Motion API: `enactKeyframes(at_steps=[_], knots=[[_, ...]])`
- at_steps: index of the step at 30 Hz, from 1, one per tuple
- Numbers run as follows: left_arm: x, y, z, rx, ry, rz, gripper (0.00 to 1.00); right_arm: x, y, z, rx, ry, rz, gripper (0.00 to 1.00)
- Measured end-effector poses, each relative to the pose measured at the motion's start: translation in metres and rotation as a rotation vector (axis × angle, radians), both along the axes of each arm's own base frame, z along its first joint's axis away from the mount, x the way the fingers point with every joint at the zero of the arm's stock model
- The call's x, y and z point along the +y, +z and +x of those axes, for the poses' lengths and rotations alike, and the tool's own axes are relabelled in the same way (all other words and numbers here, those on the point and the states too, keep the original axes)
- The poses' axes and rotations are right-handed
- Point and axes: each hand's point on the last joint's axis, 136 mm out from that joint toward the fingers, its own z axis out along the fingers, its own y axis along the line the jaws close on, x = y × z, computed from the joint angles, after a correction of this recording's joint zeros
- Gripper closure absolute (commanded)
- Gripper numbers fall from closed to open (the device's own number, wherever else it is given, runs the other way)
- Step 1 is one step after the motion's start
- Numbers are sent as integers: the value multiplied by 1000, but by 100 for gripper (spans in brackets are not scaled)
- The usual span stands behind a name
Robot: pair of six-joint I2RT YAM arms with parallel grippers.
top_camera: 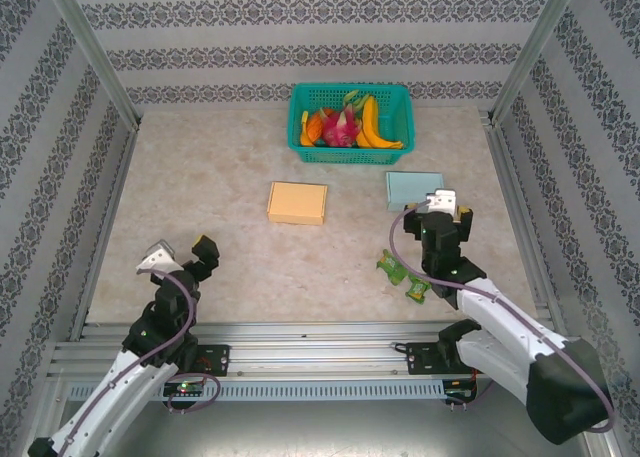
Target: Fold the paper box
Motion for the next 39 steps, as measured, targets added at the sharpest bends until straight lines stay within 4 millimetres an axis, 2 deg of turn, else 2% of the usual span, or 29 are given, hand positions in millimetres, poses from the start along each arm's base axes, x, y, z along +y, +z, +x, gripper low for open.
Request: enactKeyframes(at_steps=[6, 11, 21, 24, 28, 32, 36, 39], knots=[[4, -2, -4, -5, 17, -6, 0, -40, -45, 2, 34, -62, 66, 2], [6, -5, -6, 8, 22, -1, 0, -33, -61, 16, 54, -13, 107, 2], [9, -9, -7, 18, 39, -9, 0, -21, -44, 50, -51, 66, 104, 2], [9, -9, -8, 17, 42, -12, 0, -23, -58, 50, -61, 67, 102, 2], [9, -9, -8, 19, 44, -14, 0, -11, -78, 49, -19, 142, 80, 2], [10, -9, -8, 18, 48, -14, 0, -7, -68, 56, -47, 164, 79, 2], [9, -9, -8, 18, 45, -13, 0, -19, -50, 77, -77, 143, 103, 2], [7, -9, -7, 21, 30, -13, 0, -23, -46, 80, -84, 134, 114, 2]])
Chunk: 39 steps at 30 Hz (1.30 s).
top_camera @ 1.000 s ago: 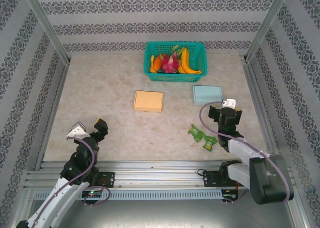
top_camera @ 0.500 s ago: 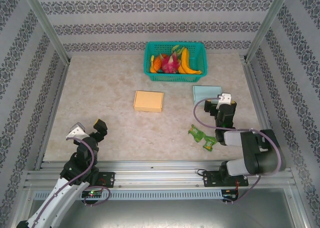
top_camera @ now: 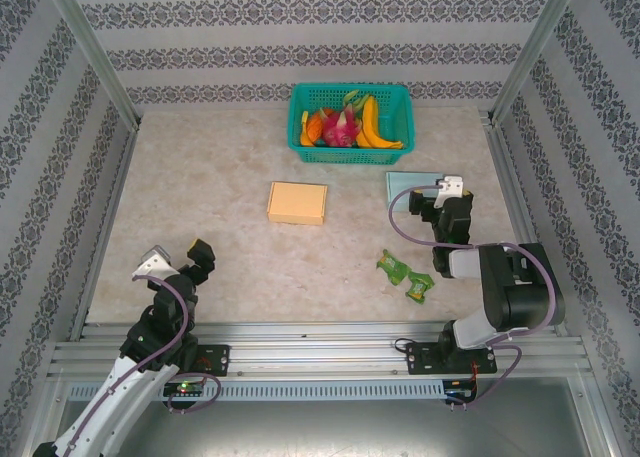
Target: Fold the paper box
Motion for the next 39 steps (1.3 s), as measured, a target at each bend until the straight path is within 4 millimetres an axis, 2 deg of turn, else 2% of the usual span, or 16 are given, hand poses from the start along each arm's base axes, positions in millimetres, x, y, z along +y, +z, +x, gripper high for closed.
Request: enactKeyframes(at_steps=[5, 9, 11, 16, 26, 34, 37, 39], knots=[[-11, 3, 5, -23, -58, -5, 0, 2, -8, -2, 34, 10, 7, 2], [-24, 15, 14, -95, -125, 4, 0, 3, -10, -3, 42, 14, 8, 2], [-24, 17, 15, -111, -127, 19, 0, 3, -11, -3, 44, 16, 11, 2], [-13, 20, 15, -125, -67, 65, 0, 3, -11, -3, 45, 16, 11, 2], [-11, 26, 17, -152, -64, 186, 0, 3, -11, -3, 45, 16, 12, 2], [8, 51, 16, -198, 39, 364, 0, 3, -11, -3, 46, 16, 12, 2], [16, 48, 20, -156, 65, 421, 0, 3, -11, -3, 46, 16, 12, 2], [26, 36, 26, -87, 98, 446, 0, 3, -11, -3, 47, 16, 11, 2]])
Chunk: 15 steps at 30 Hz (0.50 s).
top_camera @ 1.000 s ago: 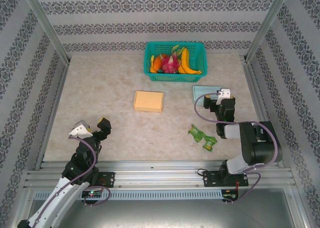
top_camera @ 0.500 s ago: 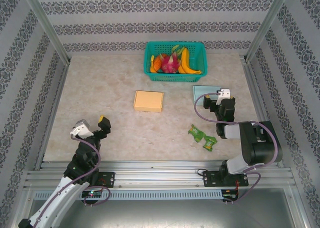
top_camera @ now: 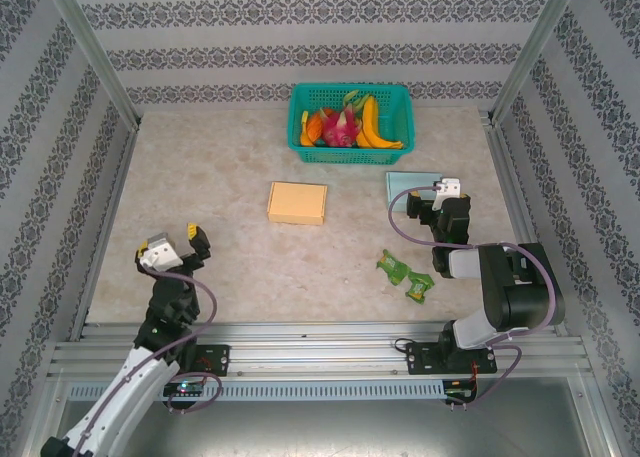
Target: Fold the paper box
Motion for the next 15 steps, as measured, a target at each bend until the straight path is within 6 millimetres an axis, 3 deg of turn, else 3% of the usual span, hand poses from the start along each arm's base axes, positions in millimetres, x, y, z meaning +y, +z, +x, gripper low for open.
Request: enactKeyframes(at_steps=[5, 8, 11, 15], knots=[[27, -58, 17, 236, 103, -3, 0, 0, 0, 0, 1, 0, 0, 2], [29, -88, 34, 380, 104, -8, 0, 0, 0, 0, 2, 0, 0, 2], [21, -92, 64, 424, 65, -16, 0, 0, 0, 0, 2, 0, 0, 2], [12, -62, 95, 335, 14, -16, 0, 0, 0, 0, 2, 0, 0, 2]])
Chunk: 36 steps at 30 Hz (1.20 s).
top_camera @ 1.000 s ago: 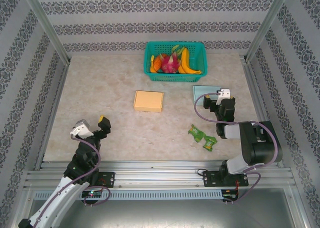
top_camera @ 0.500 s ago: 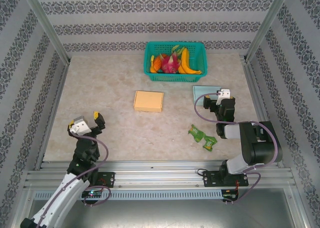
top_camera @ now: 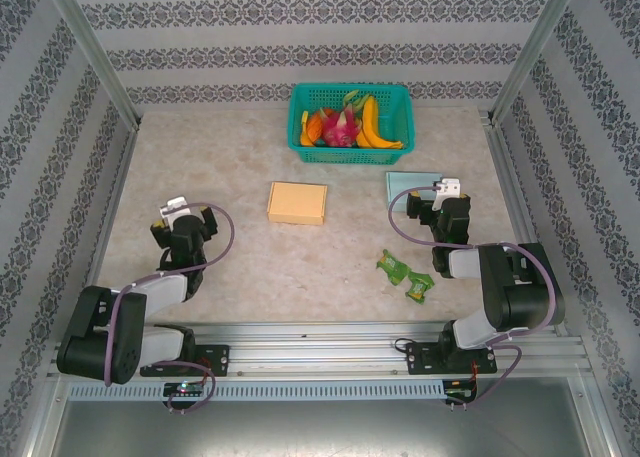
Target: Fold the paper box
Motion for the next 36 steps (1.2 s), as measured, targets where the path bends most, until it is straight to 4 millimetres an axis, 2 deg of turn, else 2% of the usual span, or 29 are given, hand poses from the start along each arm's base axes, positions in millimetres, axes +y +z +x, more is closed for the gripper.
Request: enactKeyframes(at_steps=[3, 8, 15, 17, 19, 21, 24, 26, 28, 31, 36], knots=[[-2, 7, 2, -39, -24, 12, 0, 0, 0, 0, 0, 0, 0, 2], [-9, 4, 1, -40, -79, 25, 0, 0, 0, 0, 0, 0, 0, 2], [-18, 7, 8, -80, -144, 59, 0, 0, 0, 0, 0, 0, 0, 2], [-20, -5, 12, -69, -162, 74, 0, 0, 0, 0, 0, 0, 0, 2], [-27, -27, 15, -3, -212, 88, 0, 0, 0, 0, 0, 1, 0, 2], [-32, -37, 18, 36, -245, 95, 0, 1, 0, 0, 0, 3, 1, 2], [-36, -31, 35, 37, -263, 103, 0, 1, 0, 0, 0, 6, 2, 2], [-37, -20, 49, 19, -273, 93, 0, 1, 0, 0, 0, 6, 2, 2], [-30, -9, 61, -4, -261, 78, 0, 1, 0, 0, 0, 6, 2, 2], [-22, -10, 62, 4, -245, 66, 0, 1, 0, 0, 0, 6, 2, 2], [-25, -19, 60, 43, -265, 53, 0, 1, 0, 0, 0, 6, 2, 2]])
